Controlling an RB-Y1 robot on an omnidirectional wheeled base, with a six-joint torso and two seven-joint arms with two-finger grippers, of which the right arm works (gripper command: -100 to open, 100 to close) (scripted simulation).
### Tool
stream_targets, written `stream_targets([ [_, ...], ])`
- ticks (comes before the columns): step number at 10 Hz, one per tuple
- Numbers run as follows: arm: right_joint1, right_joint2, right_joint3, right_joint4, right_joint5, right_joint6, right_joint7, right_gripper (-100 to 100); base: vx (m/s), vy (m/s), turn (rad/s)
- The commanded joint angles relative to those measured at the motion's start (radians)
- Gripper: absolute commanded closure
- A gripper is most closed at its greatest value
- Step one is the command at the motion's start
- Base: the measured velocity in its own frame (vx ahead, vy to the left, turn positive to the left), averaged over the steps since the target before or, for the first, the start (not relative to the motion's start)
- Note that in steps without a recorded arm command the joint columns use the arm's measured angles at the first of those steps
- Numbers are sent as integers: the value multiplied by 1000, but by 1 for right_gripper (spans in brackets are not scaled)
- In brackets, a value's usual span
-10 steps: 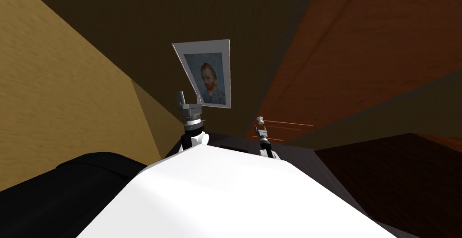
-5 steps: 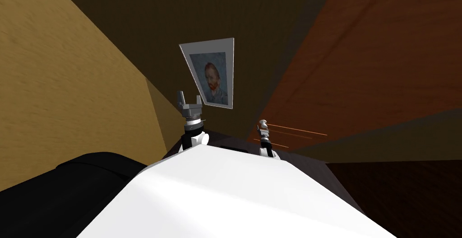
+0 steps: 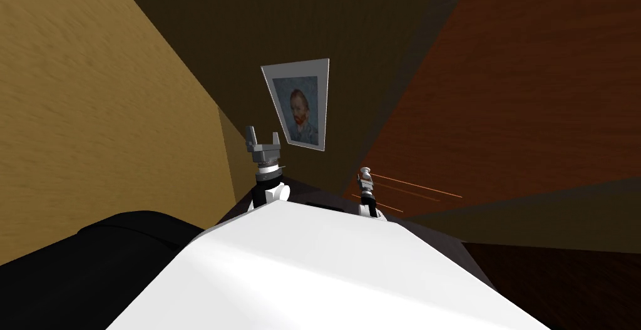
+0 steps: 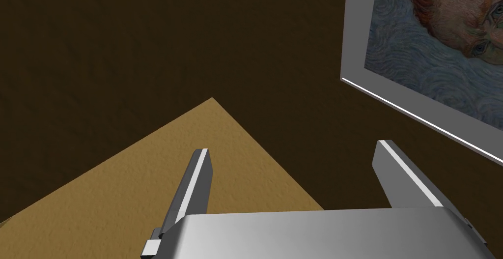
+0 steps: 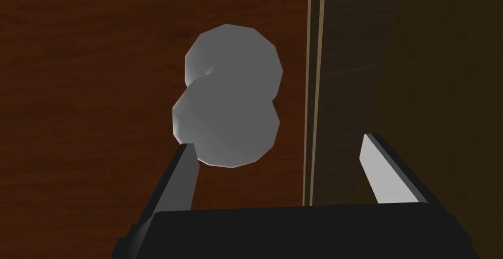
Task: Pull the door open
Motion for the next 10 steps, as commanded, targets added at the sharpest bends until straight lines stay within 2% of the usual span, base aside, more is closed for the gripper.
stream_targets([
  [1, -12, -1, -29, -1, 0, 5, 7, -100, -28, -68, 105],
  [2, -12, 4, -15, 21, 1, -5, 6, -100, -28, -16, 35],
  [3, -12, 4, -15, 21, 1, -5, 6, 100, -7, 10, -43],
  [8, -12, 4, -15, 21, 1, -5, 6, 100, 1, 0, -8],
  [9, -12, -14, -13, 16, 3, 2, 4, -100, -113, 84, 10],
  [10, -13, -17, -12, 15, 4, 4, 3, -100, -169, 138, -7],
])
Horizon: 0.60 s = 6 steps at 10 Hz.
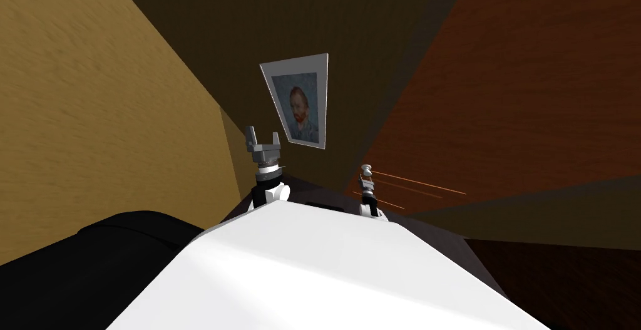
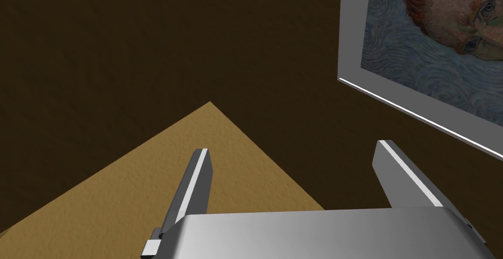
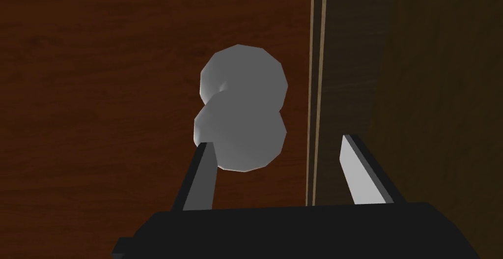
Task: Pull the door open
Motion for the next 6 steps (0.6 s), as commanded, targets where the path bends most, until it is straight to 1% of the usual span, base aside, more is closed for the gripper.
stream_targets([
  [1, 5, -6, 5, -16, 4, 14, -4, -100, -167, 109, -29],
  [3, 2, -11, 8, -21, 7, 23, -7, -100, -180, 51, -45],
  [4, 0, -12, 9, -23, 8, 26, -8, -100, -188, -9, -54],
  [5, -1, -11, 11, -25, 10, 31, -9, -100, -200, -52, -53],
  [6, 2, -10, 10, -28, 9, 30, -8, -100, -90, -25, -8],
])
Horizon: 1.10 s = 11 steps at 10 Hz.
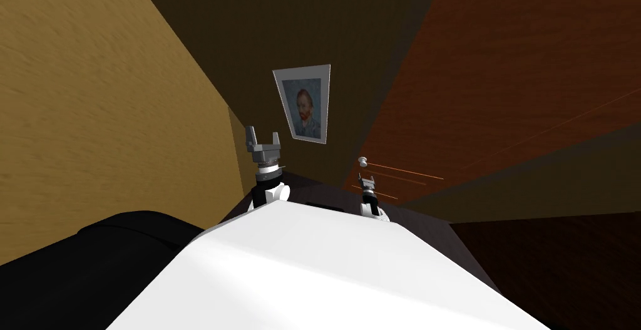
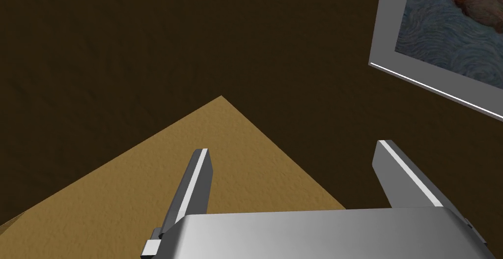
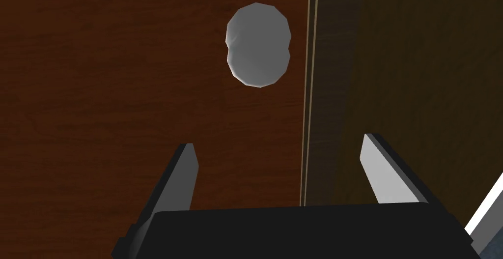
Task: Pull the door open
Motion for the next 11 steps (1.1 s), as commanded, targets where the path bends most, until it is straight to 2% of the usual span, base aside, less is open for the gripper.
stream_targets([
  [1, 10, -20, -8, 7, -7, -11, -14, -100, 98, -4, 110],
  [2, 13, -26, -10, 9, -9, -15, -18, -100, 172, -8, 94],
  [5, 34, -68, -28, 24, -23, -40, -48, -100, 200, 36, 113],
  [8, 54, -106, -44, 37, -36, -62, -75, -100, 208, -25, 102],
  [9, 58, -94, -38, 20, -32, -52, -71, -100, 83, -15, 17],
  [10, 58, -94, -38, 20, -32, -52, -71, 100, -10, -2, -24],
  [11, 58, -94, -38, 20, -32, -52, -71, 100, -30, 0, 1],
])
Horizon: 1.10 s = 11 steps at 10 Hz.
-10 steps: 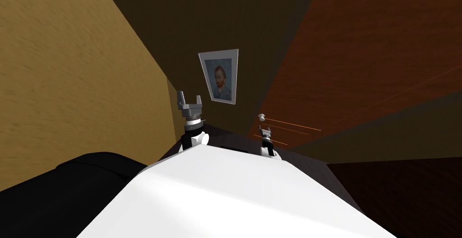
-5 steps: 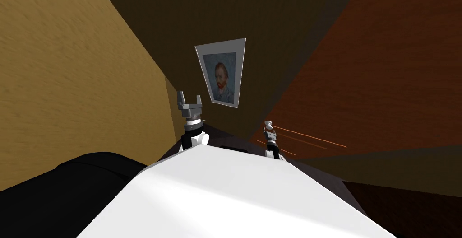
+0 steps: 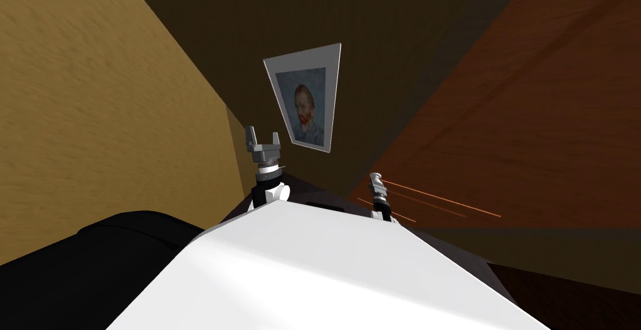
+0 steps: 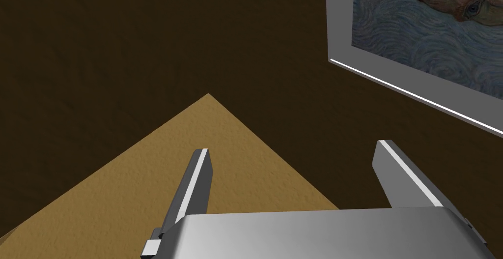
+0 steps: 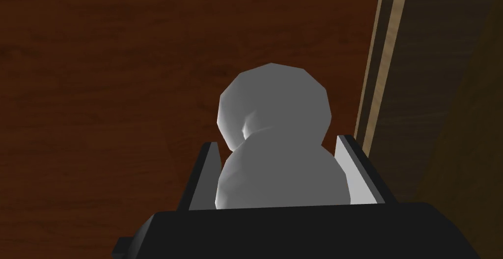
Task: Pull the door open
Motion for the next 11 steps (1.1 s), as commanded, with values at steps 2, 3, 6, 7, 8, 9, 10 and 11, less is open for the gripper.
stream_targets([
  [2, 1, 2, 1, 1, 0, -1, 0, 100, -20, 2, 4],
  [3, 1, 2, 1, 1, 0, -1, 0, 100, -7, 2, -3],
  [6, 2, 0, 8, 4, -9, 2, -43, 100, -8, -4, 12],
  [7, 2, -2, 12, 4, -15, 2, -72, 100, -19, -9, 22],
  [8, 2, -3, 16, 5, -20, 2, -96, 100, -22, -8, 23],
  [9, 1, -4, 20, 5, -25, 1, -119, 100, -23, -4, 22],
  [10, 1, -5, 23, 6, -30, 1, -143, 100, -22, -5, 17],
  [11, 1, -6, 27, 6, -35, 1, -166, 100, -21, -5, 20],
])
